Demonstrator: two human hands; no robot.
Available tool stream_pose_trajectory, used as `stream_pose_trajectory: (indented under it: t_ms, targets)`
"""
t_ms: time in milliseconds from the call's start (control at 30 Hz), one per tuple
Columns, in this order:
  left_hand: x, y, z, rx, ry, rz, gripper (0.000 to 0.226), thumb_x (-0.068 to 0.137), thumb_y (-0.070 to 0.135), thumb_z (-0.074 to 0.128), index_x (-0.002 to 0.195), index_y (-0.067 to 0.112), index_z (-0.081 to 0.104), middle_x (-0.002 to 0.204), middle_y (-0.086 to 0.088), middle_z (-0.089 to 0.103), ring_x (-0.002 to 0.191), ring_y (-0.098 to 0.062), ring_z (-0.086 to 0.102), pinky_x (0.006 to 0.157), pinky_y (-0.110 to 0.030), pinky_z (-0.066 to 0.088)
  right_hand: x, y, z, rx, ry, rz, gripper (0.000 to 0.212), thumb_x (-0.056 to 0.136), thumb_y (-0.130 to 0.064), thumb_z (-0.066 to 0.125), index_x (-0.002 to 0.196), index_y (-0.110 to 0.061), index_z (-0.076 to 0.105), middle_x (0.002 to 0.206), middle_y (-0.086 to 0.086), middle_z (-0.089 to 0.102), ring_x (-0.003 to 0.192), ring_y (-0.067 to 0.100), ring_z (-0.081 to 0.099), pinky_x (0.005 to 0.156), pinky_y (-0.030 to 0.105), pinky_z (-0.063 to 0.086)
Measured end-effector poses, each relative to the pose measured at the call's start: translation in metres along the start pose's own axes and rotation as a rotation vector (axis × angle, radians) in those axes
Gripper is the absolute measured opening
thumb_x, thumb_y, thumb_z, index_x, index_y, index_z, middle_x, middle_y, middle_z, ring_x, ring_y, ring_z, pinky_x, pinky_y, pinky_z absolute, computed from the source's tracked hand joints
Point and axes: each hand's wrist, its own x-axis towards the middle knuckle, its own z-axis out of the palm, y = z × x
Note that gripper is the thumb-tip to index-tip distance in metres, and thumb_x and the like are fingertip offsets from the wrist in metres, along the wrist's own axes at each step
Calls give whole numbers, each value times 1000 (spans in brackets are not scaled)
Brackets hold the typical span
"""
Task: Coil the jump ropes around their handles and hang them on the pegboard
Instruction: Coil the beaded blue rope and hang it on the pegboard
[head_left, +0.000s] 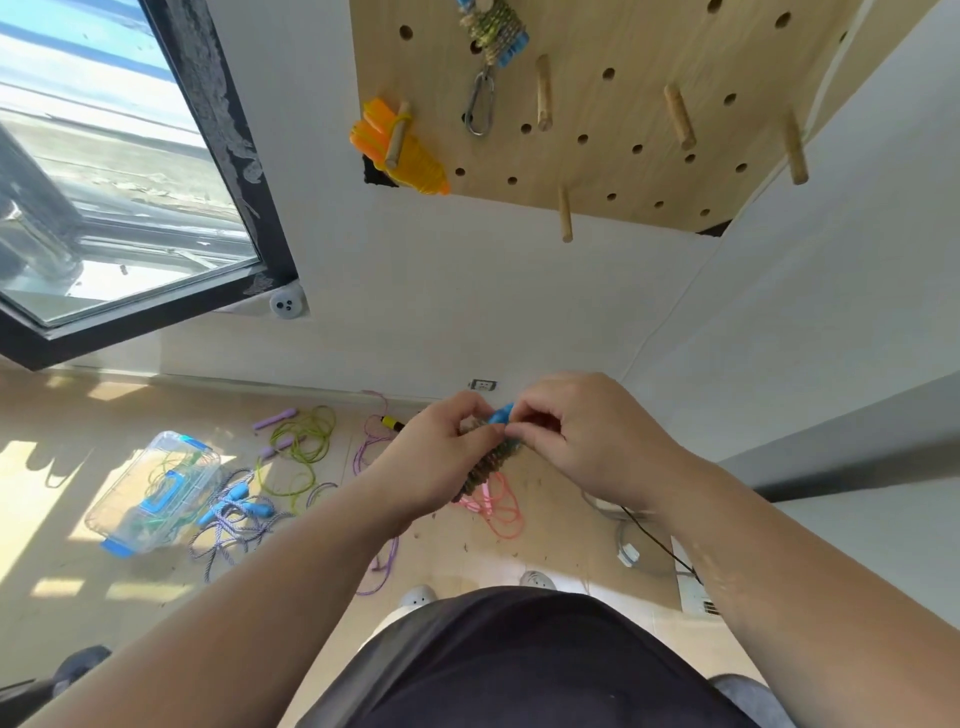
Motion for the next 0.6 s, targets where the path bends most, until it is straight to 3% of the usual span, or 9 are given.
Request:
stream_pose_trajectory:
  t_ms: [167, 300, 500, 600]
  targets:
    - [-7, 16, -9, 81, -53, 113, 27, 82, 37, 49, 86, 16, 66, 68, -2, 52, 61, -17, 46, 60, -38, 38, -1, 2, -8, 243, 173, 110, 7, 83, -19, 81, 77, -22, 77, 73, -10, 66, 74, 10, 62, 65, 19, 45]
    - [-8, 18, -13, -20, -180, 111, 34, 84, 40, 72, 97, 9, 67, 68, -3, 51, 60, -18, 46, 57, -34, 37, -5, -2, -4, 407, 225, 235, 9, 78, -16, 85, 74, -20, 79, 71, -8, 69, 68, 7, 64, 61, 17, 47]
    - [-3, 16, -12, -96, -181, 114, 24, 94, 30, 70, 97, 6, 70, 67, -1, 55, 60, -15, 47, 54, -24, 38, -4, -6, -8, 552, 198, 287, 7, 79, -12, 84, 77, -16, 79, 72, -2, 73, 69, 18, 69, 68, 42, 60]
    - [-1, 12, -15, -88, -155, 135, 18, 95, 22, 70, 95, 4, 71, 61, 3, 53, 53, -11, 46, 50, -21, 37, -4, -7, -11, 649, 174, 308, 11, 79, -5, 84, 85, -10, 76, 73, 1, 72, 67, 20, 68, 65, 41, 63]
